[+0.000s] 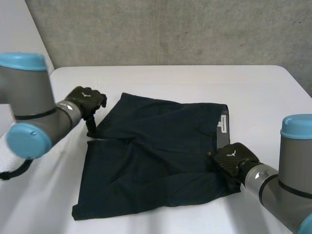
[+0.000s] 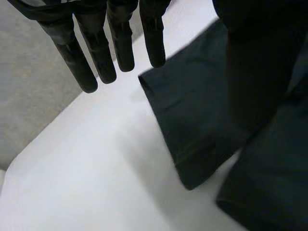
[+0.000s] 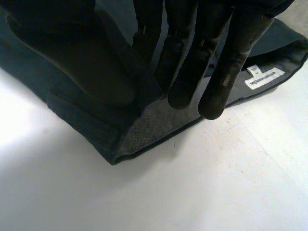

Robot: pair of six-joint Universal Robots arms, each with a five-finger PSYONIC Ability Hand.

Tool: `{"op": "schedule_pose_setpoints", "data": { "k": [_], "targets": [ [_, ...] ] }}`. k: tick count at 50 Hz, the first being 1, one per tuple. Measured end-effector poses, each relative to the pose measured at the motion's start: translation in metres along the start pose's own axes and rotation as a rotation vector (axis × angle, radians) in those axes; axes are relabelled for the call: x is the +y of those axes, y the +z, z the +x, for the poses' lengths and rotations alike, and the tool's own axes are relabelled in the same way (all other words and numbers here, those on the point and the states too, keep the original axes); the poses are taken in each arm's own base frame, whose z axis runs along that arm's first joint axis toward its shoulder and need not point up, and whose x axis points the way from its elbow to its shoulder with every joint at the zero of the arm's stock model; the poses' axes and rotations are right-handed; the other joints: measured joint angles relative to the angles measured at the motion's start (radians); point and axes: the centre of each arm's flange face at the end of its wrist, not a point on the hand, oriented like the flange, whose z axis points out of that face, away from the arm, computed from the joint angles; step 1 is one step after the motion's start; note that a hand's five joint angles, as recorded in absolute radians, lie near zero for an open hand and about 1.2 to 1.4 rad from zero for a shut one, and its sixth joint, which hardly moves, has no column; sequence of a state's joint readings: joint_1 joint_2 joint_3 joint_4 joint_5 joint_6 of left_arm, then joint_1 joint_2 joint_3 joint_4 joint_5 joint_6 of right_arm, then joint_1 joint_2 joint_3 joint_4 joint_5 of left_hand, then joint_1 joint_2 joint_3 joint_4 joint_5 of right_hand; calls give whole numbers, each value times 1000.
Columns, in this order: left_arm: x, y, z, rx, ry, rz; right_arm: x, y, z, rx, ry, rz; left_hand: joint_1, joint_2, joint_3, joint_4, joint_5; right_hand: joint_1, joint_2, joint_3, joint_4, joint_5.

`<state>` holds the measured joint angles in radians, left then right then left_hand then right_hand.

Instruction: Fold the shorts.

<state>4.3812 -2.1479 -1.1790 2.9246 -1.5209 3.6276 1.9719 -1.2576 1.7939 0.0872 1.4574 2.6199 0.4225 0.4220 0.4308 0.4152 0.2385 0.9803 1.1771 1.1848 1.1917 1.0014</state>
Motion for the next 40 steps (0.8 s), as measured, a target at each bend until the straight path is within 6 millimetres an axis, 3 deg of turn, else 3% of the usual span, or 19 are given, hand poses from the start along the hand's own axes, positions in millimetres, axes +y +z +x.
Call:
{"op": "schedule_pose_setpoints", "data": {
  "k": [3,4,6,10,14,19,30,31,34,35,40],
  "targets": [
    [-2,-27,0,5,-78,-9,-2,1,1,5,34,8,0,0,0,0,0,0,0,0,0,0],
    [1,-50,3,18,-133,-31,-4,2,3,11,60,15,0,0,0,0,0,0,0,0,0,0],
    [7,-68,8,32,-167,-56,-5,3,4,16,78,23,0,0,0,0,0,0,0,0,0,0],
    [32,-113,27,80,-212,-142,-9,5,7,33,127,49,0,0,0,0,0,0,0,0,0,0],
    [52,-137,44,120,-208,-199,-11,8,11,48,177,70,0,0,0,0,0,0,0,0,0,0],
    [73,-147,60,147,-192,-239,-11,9,15,63,225,83,0,0,0,0,0,0,0,0,0,0],
    [97,-133,73,154,-176,-302,-8,8,17,71,238,77,73,73,58,74,80,0,0,0,0,0],
    [97,-133,73,151,-172,-304,-8,8,17,72,238,77,282,280,269,287,286,0,0,0,0,0],
    [98,-133,75,136,-155,-304,-8,7,17,73,237,78,378,432,421,439,434,0,0,0,0,0],
    [97,-133,76,124,-146,-295,-9,6,17,73,236,79,590,667,645,665,659,0,0,0,0,0],
    [92,-135,76,93,-121,-263,-11,2,17,73,227,87,676,771,753,779,751,0,0,0,0,0]
  ]
}}
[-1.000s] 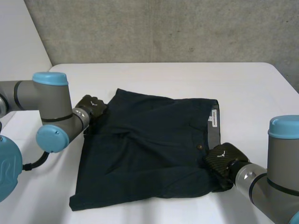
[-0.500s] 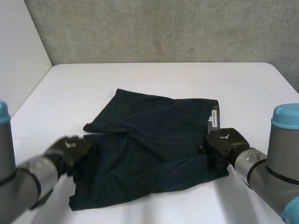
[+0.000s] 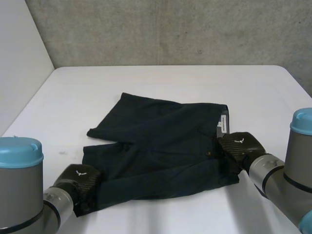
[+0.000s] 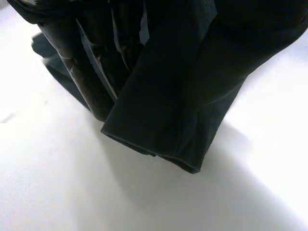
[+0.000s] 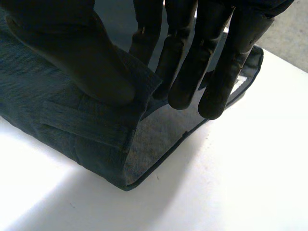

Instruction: Fold the shorts.

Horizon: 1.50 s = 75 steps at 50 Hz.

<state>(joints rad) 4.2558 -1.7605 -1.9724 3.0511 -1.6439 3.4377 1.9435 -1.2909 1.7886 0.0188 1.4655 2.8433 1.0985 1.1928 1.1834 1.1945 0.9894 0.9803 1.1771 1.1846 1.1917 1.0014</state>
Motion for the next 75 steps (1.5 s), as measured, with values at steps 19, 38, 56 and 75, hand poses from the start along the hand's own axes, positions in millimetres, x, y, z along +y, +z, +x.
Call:
{"op": "schedule_pose_setpoints", "data": {
  "k": [19,38,56,75],
  "targets": [
    [-9,-120,7,122,283,12,12,-121,-12,-156,-518,-266,0,3,5,2,0,0,0,0,0,0],
    [-85,-19,-14,39,229,211,-24,-69,21,-96,-318,-83,4,4,6,6,0,0,0,0,0,0],
    [-146,150,-21,-73,244,378,-37,67,50,216,-264,21,4,5,7,6,0,0,0,0,0,0],
    [-150,171,-7,-153,298,403,-67,102,61,330,-225,262,-821,-911,-900,-917,-893,-775,-958,-971,-954,-936]
  ]
}}
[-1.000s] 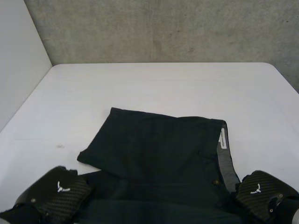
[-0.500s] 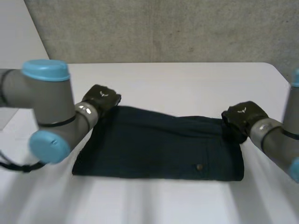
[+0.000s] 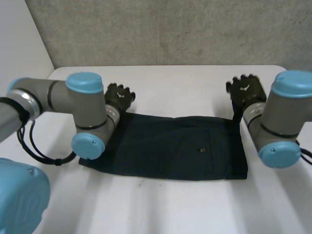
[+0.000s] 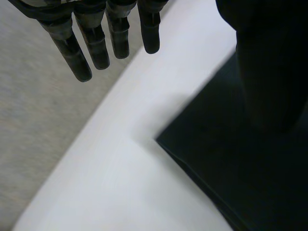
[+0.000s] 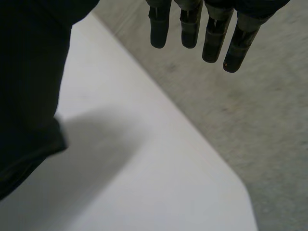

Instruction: Fold the shorts.

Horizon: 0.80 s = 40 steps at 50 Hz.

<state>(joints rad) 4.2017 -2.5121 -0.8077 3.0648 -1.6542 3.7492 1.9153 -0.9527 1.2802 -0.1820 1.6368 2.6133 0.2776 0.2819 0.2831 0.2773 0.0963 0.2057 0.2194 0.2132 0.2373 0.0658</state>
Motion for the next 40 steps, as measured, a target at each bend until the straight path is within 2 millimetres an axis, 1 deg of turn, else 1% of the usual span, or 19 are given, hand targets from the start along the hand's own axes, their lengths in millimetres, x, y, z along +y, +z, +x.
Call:
{"op": "schedule_pose_setpoints", "data": {
  "k": [4,6,7,8,9,11,13,14,17,18,19,20,22,25,27,36,37,39,40],
  "targets": [
    [-18,-18,-14,-31,-11,19,-18,-18,13,17,59,31,0,0,0,0,0,0,0,0,0,0],
    [-23,-31,-20,-32,-18,18,-22,-30,15,0,80,29,0,0,0,0,0,0,0,0,0,0],
    [-23,-31,-20,-32,-18,18,-22,-30,15,0,80,29,0,0,0,0,0,0,0,0,0,0],
    [-24,-43,-22,-22,-24,10,-22,-43,15,-30,94,17,0,0,0,0,0,22,40,44,25,29],
    [-24,-47,-22,-18,-26,7,-22,-47,15,-40,97,13,0,0,0,0,0,46,70,76,54,58],
    [-20,-67,-19,19,-37,-12,-17,-69,12,-105,113,-21,0,0,0,0,0,102,133,148,121,111],
    [-15,-77,-15,49,-44,-24,-12,-80,10,-146,123,-47,0,0,0,0,0,108,138,156,128,118],
    [-6,-90,-8,94,-55,-40,-2,-95,6,-205,141,-87,0,0,0,0,0,111,138,160,133,123],
    [1,-98,-3,122,-62,-49,5,-104,3,-241,156,-113,0,0,0,0,0,112,138,166,138,131],
    [9,-105,3,145,-70,-59,7,-106,2,-251,160,-120,0,0,0,0,0,133,164,190,160,151],
    [17,-110,7,159,-76,-67,19,-117,-4,-296,183,-158,0,0,0,0,0,157,195,212,186,171],
    [18,-110,7,160,-77,-68,26,-123,-8,-315,196,-177,0,0,0,0,0,166,208,223,199,181],
    [25,-113,9,162,-81,-72,30,-126,-9,-324,202,-186,0,0,0,0,0,166,208,223,199,181],
    [34,-115,5,141,-91,-75,51,-135,-18,-333,224,-201,0,0,0,0,0,250,316,319,294,270],
    [36,-114,2,129,-95,-76,56,-135,-20,-326,223,-194,0,0,0,0,0,266,336,340,313,289],
    [41,-114,-4,105,-111,-85,79,-120,-27,-272,195,-179,0,0,0,0,0,385,498,495,470,438],
    [41,-114,-4,105,-113,-86,80,-119,-27,-267,192,-179,0,0,0,0,0,398,534,533,507,472],
    [42,-115,-3,108,-118,-89,84,-114,-26,-248,175,-180,0,0,0,0,0,511,736,731,707,650],
    [42,-115,-3,108,-119,-89,84,-114,-26,-244,173,-180,0,0,0,0,0,526,760,766,743,685]
  ]
}}
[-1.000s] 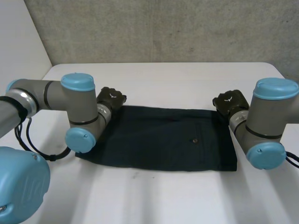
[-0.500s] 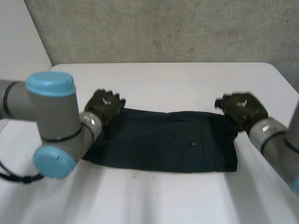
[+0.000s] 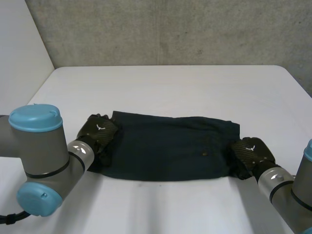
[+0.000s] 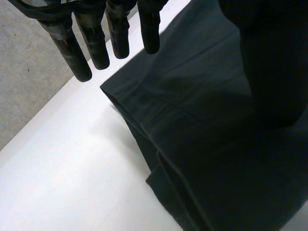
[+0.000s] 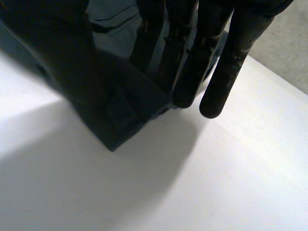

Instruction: Fold the shorts.

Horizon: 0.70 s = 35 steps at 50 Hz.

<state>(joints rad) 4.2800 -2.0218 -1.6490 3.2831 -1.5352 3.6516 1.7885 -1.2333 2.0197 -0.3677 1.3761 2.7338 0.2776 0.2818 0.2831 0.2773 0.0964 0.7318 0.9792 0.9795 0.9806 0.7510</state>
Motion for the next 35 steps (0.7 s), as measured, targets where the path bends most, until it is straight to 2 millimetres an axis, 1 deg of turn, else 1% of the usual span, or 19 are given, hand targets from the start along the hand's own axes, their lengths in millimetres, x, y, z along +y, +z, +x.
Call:
{"op": "schedule_pose_setpoints", "data": {
  "k": [1,2,3,4,9,14,16,17,20,22,23,25,26,27,28,31,33,34,35],
  "targets": [
    [0,-1,0,1,-4,-1,1,2,2,12,-10,1,0,0,0,0,0,0,0,0,0,0],
    [0,-1,1,2,-6,0,1,2,3,17,-14,2,0,0,0,0,0,60,133,122,125,108],
    [-1,-2,0,1,-10,1,1,3,6,29,-22,4,0,0,0,0,0,60,133,122,125,108],
    [-2,-3,0,0,-13,4,0,4,9,40,-29,5,0,0,0,0,0,109,190,193,206,164],
    [-11,-10,-4,-11,-26,29,-1,6,17,66,-43,4,0,0,0,0,0,130,190,196,209,177],
    [-28,-24,-13,-39,-41,85,-2,5,32,101,-80,-24,0,-6,0,0,-9,130,190,196,209,179],
    [-33,-29,-16,-50,-46,103,-3,3,41,119,-119,-44,0,-8,0,0,-9,131,190,196,210,189],
    [-39,-35,-20,-62,-51,125,-7,0,52,139,-180,-69,0,-10,0,0,-9,131,190,196,210,194],
    [-44,-42,-24,-75,-57,145,-16,-3,63,155,-284,-86,0,-11,-2,-2,-11,165,190,202,210,201],
    [-46,-45,-26,-82,-60,152,-21,-4,65,155,-330,-85,0,-14,-8,-6,-15,165,190,202,210,201],
    [-46,-47,-27,-85,-61,155,-28,-5,64,150,-372,-72,0,-15,-14,-8,-16,179,190,205,210,208],
    [-47,-50,-29,-91,-64,160,-50,-7,52,123,-476,-12,0,-15,-14,-8,-16,201,195,209,211,213],
    [-47,-50,-29,-91,-65,160,-54,-8,49,118,-491,0,0,-15,-14,-8,-16,205,195,210,211,215],
    [-47,-51,-30,-94,-66,161,-73,-10,32,85,-553,69,0,-15,-14,-8,-16,210,195,213,211,218],
    [-47,-51,-30,-95,-67,161,-79,-11,25,73,-570,93,0,-15,-14,-8,-16,210,195,213,211,218],
    [-47,-52,-30,-96,-68,163,-107,-19,-16,-9,-649,230,0,-15,-14,-8,-16,219,195,223,211,221],
    [-48,-52,-29,-95,-70,165,-115,-23,-35,-50,-673,278,0,-16,-14,-8,-16,219,195,224,211,221],
    [-49,-52,-29,-95,-73,168,-121,-28,-58,-105,-701,331,0,-16,-14,-8,-16,219,195,224,211,221],
    [-49,-52,-29,-95,-76,170,-123,-29,-68,-126,-711,349,0,-16,-14,-8,-16,219,195,224,211,221]
  ]
}}
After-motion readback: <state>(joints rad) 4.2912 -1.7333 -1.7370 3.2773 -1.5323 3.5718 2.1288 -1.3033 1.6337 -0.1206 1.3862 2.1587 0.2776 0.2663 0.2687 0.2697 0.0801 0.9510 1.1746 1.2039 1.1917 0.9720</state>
